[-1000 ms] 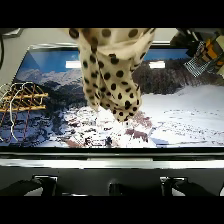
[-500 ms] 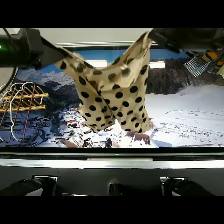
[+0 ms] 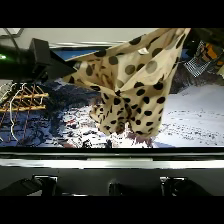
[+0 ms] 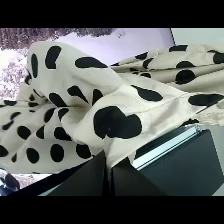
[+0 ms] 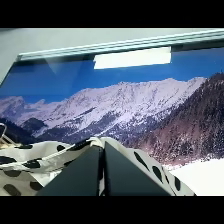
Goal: Fold the clothes and pants, and hang the long-sleeved shirts on hangers.
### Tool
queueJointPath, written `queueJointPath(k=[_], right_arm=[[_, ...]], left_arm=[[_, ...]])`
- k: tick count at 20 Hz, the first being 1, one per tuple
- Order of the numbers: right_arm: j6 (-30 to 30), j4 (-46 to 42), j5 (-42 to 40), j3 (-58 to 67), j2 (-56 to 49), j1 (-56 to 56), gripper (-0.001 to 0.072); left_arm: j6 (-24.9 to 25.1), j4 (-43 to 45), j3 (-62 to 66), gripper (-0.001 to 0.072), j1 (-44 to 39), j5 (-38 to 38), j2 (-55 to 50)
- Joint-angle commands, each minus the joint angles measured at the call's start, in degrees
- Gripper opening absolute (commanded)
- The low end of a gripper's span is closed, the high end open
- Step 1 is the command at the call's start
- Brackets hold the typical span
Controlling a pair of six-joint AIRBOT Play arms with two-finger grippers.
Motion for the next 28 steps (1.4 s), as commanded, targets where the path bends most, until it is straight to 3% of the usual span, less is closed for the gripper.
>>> queueJointPath(k=[1, 6, 10, 14, 17, 24, 28], right_arm=[[-1.27, -0.15, 5.05, -0.74, -0.94, 0.26, 0.0022], [-2.21, 0.42, 13.42, -19.41, 0.94, 0.26, 0.0021], [6.43, 4.59, 6.14, -43.85, 10.62, 0.26, 0.0021], [10.64, 11.52, -3.72, -62.62, 15.61, 0.26, 0.0021], [11.34, 14.4, -8.96, -67.01, 15.58, 1.25, 0.0021], [25.66, -1.79, -8.98, -67.47, 12.09, 12.24, 0.0022], [26.75, -2.8, -14.45, -67.47, 12.02, 12.24, 0.0022]], left_arm=[[-0.85, 3.34, -0.15, 0.0021, -2.34, 0.68, -1.27], [-2.12, 8.57, -9.79, 0.0021, -3.32, -3.63, -1.01], [-2.32, 8.59, -25.14, 0.0021, -7.39, 0.79, -0.09], [-6.64, 8.59, -37.44, 0.0022, -12.31, 9.03, -0.17], [-9.46, 8.59, -42.69, 0.0021, -13.79, 12.48, -0.17], [-11.17, 12.61, -43.85, 0.0022, -13.73, 12.83, 1.77], [-13.68, 19.04, -43.87, 0.0022, -11.47, 12.48, 6.91]])
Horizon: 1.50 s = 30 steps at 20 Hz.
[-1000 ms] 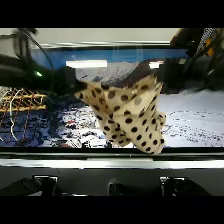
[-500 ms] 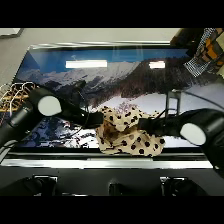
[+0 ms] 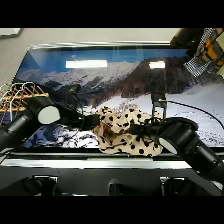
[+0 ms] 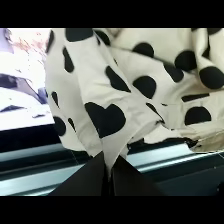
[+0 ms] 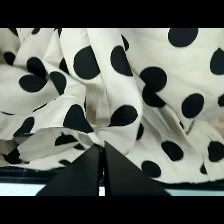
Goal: Fold the clothes and pants, and hang the long-sleeved shirts on hangers.
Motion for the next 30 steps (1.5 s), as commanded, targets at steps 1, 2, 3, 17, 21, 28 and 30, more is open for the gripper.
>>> queueJointPath(k=[1, 2, 3, 17, 21, 28, 30], right_arm=[[3.54, -2.43, -7.72, -0.17, -0.46, 0.76, 0.0022], [4.24, -2.38, -11.02, -0.17, -0.87, 0.76, 0.0022], [4.79, -2.32, -13.03, -0.17, -1.51, 0.76, 0.0022], [4.85, 0.02, -18.86, -0.17, -3.63, 0.76, 0.0022], [4.48, 0.04, -18.8, -0.17, -3.61, 0.76, 0.0023], [4.44, -0.11, -18.21, -0.17, -3.63, 0.76, 0.0023], [4.46, -0.07, -17.84, -0.17, -3.61, 0.76, 0.0023]], left_arm=[[-1.55, 4.57, -0.22, 0.0022, 1.79, 0.24, 3.15], [-1.53, 4.57, -0.22, 0.0022, 1.92, 0.33, 3.17], [-1.36, 4.55, -0.22, 0.0022, 1.81, 0.72, 2.95], [23.3, 9.77, -2.29, 0.055, 31.61, -10.58, 15.39], [43.6, 11.65, -3.02, 0.0547, 48.33, -14.99, 16.94], [45.53, 12.26, -14.67, 0.067, 68.81, 0.48, 16.76], [48.94, 9.99, -19.47, 0.067, 74.53, 3.98, 16.52]])
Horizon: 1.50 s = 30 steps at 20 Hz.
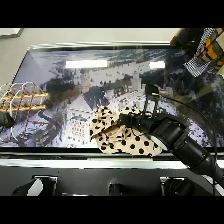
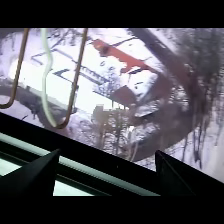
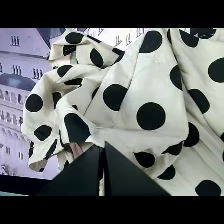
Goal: Fold the clothes and pants, and hang the long-sleeved shirts on hangers.
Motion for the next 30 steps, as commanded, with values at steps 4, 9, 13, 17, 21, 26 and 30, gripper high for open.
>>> queueJointPath(k=[4, 9, 13, 17, 21, 26, 30], right_arm=[[-0.63, -0.04, 1.66, -0.02, -0.02, 0.04, 0.0023], [-0.83, -0.07, 1.68, -0.02, -0.04, 0.04, 0.0023], [-0.98, -0.11, 1.73, -0.02, -0.04, 0.04, 0.0023], [-0.96, -0.09, 2.54, -0.02, -0.04, 0.04, 0.0023], [-0.96, -0.11, 4.2, -0.02, -0.04, 0.04, 0.0023], [-0.96, -0.13, 4.26, -0.02, -0.04, 0.04, 0.0024], [-0.96, -0.15, 4.28, -0.02, -0.04, 0.04, 0.0024]], left_arm=[[11.47, -7.28, -12.48, 0.0669, 15.04, 14.14, -1.9], [14.6, -9.25, -13.75, 0.0669, 15.67, 17.55, -12.72], [21.66, -11.1, -13.7, 0.0669, 15.67, 18.4, -19.21], [24.37, -13.7, -13.33, 0.0666, 15.67, 20.98, -21.16], [24.39, -13.7, -13.35, 0.0589, 15.67, 21.79, -22.43], [24.37, -13.7, -13.38, 0.0449, 15.65, 23.34, -22.71], [24.37, -13.7, -13.38, 0.0347, 15.32, 23.47, -23.67]])
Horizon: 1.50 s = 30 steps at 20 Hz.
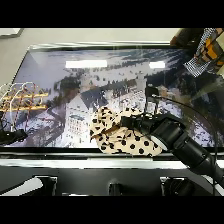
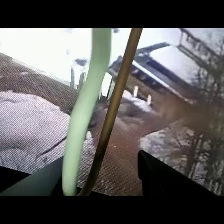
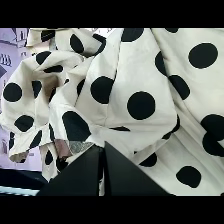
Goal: Fold the clothes and pants, and hang the long-sleeved shirts on hangers.
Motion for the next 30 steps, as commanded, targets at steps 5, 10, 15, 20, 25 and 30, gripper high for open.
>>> queueJointPath(k=[5, 10, 15, 20, 25, 30], right_arm=[[0.07, -0.02, 0.13, -0.02, -0.02, 0.04, 0.0024], [0.28, -0.11, 0.13, -0.02, -0.04, 0.04, 0.0024], [0.28, -0.46, 0.07, -0.02, -0.04, 0.04, 0.0024], [0.28, -0.52, 0.07, -0.02, -0.04, 0.04, 0.0024], [0.79, -1.31, 0.09, -0.02, -0.04, 0.04, 0.0023], [5.29, -4.11, 0.39, -0.02, -0.04, 0.04, 0.0023]], left_arm=[[0.17, -0.02, 0.09, 0.0025, -2.32, 0.42, -1.4], [0.13, -0.11, 1.88, 0.0023, -2.86, 0.35, -0.52], [-0.11, -0.72, 7.87, 0.0021, -5.09, 0.37, 2.8], [-3.15, -0.66, 17.88, 0.002, -10.16, 0.55, 5.92], [-5.25, -0.66, 27.52, 0.002, -15.17, 4.74, 10.16], [-5.27, -0.68, 29.22, 0.0017, -24.76, 4.61, 18.99]])
